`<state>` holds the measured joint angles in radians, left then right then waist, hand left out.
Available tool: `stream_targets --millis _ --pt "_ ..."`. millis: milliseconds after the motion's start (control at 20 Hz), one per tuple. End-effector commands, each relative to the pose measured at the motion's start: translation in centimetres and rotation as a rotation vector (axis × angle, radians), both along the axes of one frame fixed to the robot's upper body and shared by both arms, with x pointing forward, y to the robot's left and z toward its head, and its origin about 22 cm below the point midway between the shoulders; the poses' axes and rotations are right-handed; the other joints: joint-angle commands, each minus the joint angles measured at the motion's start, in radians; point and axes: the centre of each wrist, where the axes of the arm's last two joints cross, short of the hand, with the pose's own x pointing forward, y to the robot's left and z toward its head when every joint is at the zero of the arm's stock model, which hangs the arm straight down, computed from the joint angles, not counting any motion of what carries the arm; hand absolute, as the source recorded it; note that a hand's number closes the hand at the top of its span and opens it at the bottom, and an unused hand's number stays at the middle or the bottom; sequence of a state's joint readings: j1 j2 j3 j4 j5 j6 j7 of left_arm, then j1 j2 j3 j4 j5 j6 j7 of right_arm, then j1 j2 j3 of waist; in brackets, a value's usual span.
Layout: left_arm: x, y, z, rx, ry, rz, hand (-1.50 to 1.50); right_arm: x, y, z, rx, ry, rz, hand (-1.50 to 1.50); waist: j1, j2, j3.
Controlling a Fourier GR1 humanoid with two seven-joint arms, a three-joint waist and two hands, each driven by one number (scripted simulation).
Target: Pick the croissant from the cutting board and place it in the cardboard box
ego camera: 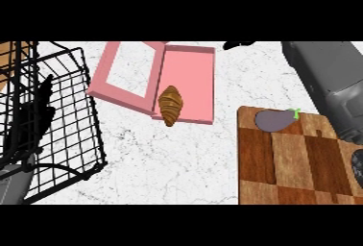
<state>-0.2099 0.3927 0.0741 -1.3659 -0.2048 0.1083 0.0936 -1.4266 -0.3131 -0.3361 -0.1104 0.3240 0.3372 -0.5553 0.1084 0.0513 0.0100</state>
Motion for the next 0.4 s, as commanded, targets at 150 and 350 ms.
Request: stream_targets --millis 150,350 --pt "0.3 0.6 0.4 -0.011 0.006 -0.001 0.0 -0.6 -6.9 0.8 -0.015 -0.021 -0.036 -1.5 0.011 0.009 -0.008" --pt "0.0 -0.6 -0.2 0.002 0.004 -0.029 0.0 -1.1 -9.7 0.9 -0.099 -0.005 -0.004 -1.5 0.025 0.013 -0.007"
